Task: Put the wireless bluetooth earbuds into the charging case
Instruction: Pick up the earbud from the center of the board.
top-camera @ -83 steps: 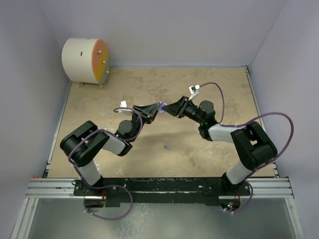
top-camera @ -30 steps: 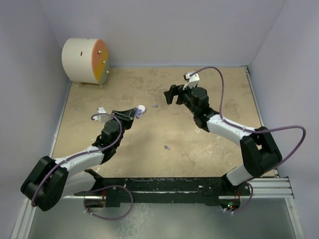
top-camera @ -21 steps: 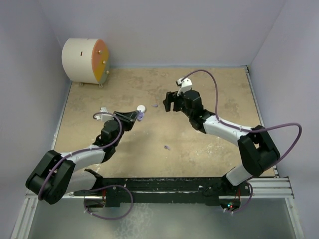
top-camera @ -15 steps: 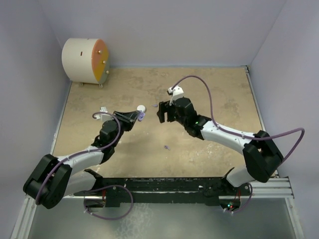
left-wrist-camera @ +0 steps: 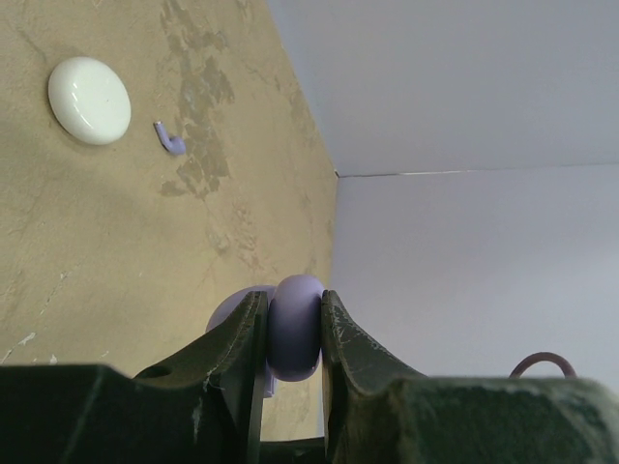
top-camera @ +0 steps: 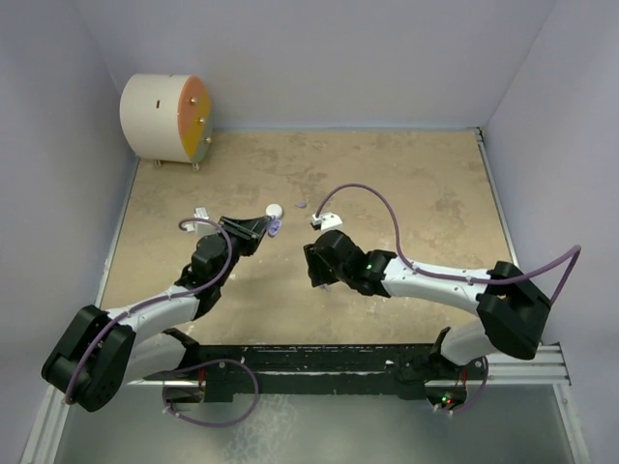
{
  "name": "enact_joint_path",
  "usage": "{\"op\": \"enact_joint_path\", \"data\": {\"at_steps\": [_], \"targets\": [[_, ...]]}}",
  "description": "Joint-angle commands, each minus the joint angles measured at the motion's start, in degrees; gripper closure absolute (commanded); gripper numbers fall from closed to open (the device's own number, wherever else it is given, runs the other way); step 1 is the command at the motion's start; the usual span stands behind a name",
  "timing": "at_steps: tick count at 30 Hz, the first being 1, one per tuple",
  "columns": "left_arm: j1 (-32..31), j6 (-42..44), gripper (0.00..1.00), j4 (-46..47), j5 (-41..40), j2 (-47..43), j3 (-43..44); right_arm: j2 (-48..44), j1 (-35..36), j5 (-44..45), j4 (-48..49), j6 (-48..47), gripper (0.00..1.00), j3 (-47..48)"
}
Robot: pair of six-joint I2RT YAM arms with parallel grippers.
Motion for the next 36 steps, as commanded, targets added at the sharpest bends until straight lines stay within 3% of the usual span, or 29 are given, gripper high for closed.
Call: {"op": "enact_joint_path", "data": {"at_steps": [1,36], "targets": [[0.3,0.4,1.00,0.7,0.8,-0.3,-0.6,-0.8,2.5,2.1,-2.8,3.4,0.41,-0.4],[0.3,-0.1,1.00,4.2,2.0,2.9,-1.2,5.3,4.3,1.5,-1.0,4.7,0.51,-2.2]]}}
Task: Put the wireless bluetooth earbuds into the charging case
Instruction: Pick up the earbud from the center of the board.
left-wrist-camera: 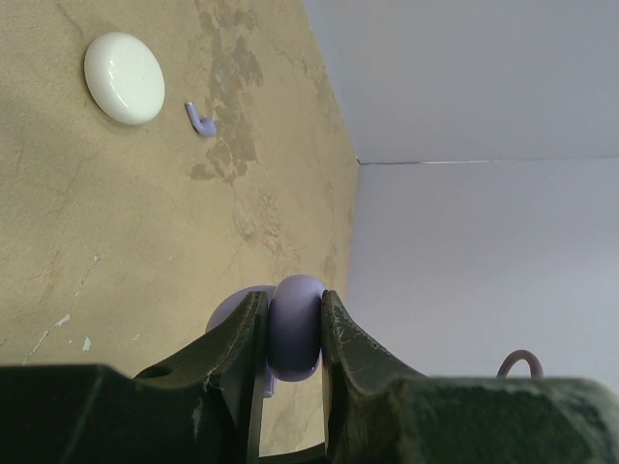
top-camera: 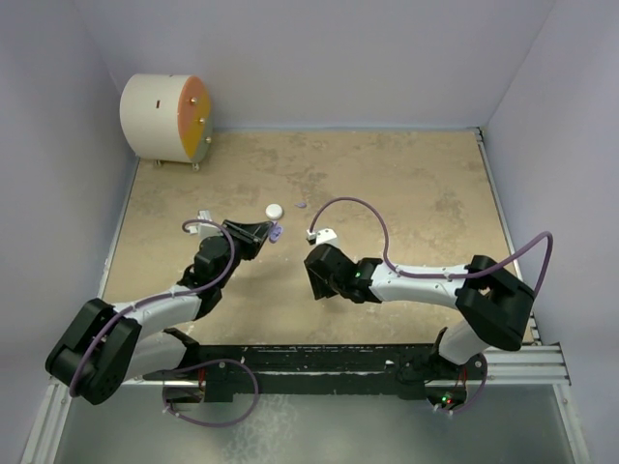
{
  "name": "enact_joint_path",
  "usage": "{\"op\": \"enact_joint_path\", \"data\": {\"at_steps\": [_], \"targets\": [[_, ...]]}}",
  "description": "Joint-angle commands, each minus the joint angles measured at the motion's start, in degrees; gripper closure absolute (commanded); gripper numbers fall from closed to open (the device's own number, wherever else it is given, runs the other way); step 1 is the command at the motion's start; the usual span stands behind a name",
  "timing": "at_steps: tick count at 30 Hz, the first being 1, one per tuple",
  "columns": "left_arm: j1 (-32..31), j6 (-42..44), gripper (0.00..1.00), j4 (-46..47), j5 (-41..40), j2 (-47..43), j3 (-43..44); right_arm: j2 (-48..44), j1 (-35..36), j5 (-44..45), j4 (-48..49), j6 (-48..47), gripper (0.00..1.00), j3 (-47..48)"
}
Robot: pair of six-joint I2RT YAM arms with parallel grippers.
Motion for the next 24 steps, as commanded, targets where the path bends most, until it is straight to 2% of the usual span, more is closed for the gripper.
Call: {"op": "enact_joint_path", "data": {"at_steps": [1,24], "targets": [[0.3,-0.1,1.00,4.1,0.4,0.8,-0.1,0.1,0.3,0.0,1.5,0.5,0.51,-0.7],[0.3,-0.5,1.00,5.5,0.9,2.2,-0.2,4.6,0.2,2.6,2.8,-0.9,0.57,0.7]]}}
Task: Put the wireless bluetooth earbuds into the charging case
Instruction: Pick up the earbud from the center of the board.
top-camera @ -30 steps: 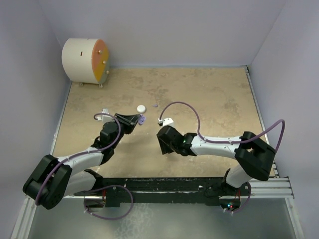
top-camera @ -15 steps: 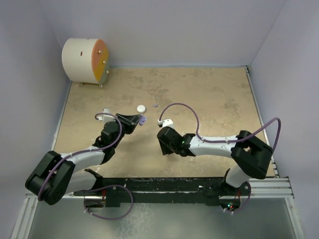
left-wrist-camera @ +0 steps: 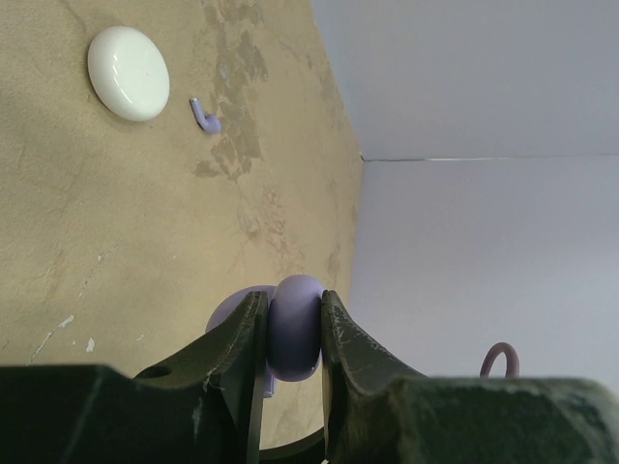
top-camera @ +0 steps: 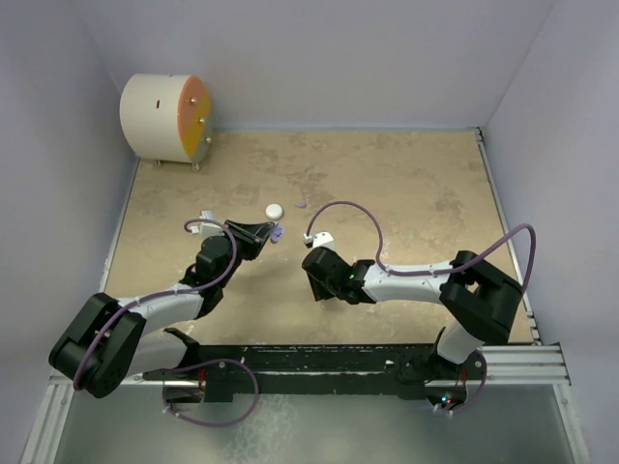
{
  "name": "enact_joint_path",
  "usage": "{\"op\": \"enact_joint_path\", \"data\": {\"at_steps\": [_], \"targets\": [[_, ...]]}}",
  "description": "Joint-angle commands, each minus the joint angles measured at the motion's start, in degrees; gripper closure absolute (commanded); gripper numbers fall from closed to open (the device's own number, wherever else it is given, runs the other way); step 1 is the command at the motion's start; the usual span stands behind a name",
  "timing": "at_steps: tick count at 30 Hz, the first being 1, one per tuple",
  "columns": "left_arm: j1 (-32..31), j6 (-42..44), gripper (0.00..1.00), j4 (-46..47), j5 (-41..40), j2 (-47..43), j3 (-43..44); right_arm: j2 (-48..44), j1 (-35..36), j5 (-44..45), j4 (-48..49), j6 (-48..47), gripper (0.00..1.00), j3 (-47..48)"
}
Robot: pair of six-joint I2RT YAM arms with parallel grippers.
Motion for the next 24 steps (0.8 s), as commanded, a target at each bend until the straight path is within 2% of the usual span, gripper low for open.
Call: {"op": "enact_joint_path", "data": {"at_steps": [1,24], "targets": [[0.3,-0.3,1.00,3.4,0.4,-0.2,-0.2,0.7,0.1,2.1,0.2,-0.2,0.57,1.2],[0.3,-0.7,1.00,4.3,0.4,0.3,-0.7,1.5,-0.7,2.1,1.1,-0.4,0.64,0.1]]}}
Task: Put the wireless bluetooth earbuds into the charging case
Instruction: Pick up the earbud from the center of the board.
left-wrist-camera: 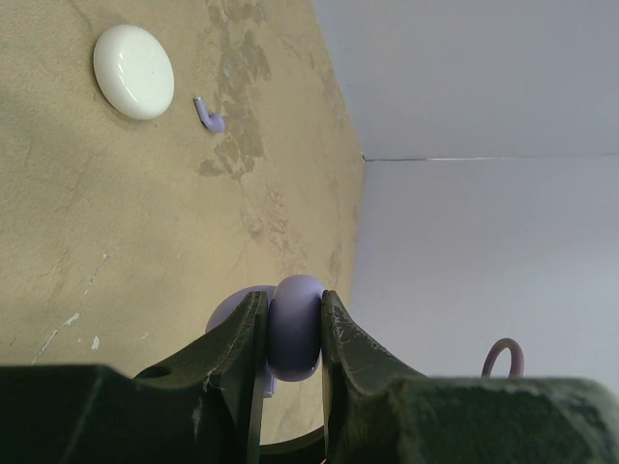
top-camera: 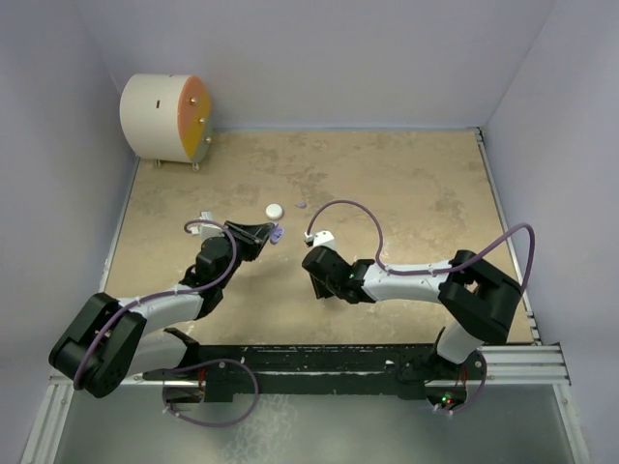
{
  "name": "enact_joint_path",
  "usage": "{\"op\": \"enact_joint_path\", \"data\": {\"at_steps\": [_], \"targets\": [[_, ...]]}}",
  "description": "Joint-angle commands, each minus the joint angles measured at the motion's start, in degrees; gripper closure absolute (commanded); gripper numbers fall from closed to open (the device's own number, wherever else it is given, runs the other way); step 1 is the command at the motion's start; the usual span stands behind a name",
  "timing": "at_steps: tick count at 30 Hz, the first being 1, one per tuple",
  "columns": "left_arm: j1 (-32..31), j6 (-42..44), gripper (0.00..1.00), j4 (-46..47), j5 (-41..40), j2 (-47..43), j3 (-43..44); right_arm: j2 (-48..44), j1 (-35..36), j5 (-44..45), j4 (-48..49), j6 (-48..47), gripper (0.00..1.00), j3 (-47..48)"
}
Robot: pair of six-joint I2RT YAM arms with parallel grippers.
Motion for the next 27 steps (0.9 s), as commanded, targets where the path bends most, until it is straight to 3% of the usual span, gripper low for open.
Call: {"op": "enact_joint_path", "data": {"at_steps": [1,27], "targets": [[0.3,-0.7,1.00,4.0,0.4,0.3,-0.2,1.0,-0.4,1.0,0.2,-0.4,0.64,-0.1],[0.3,-0.7,1.00,4.3,0.4,0.7,-0.3,1.5,-0.6,0.1,-0.1,0.1,0.75,-0.2]]}}
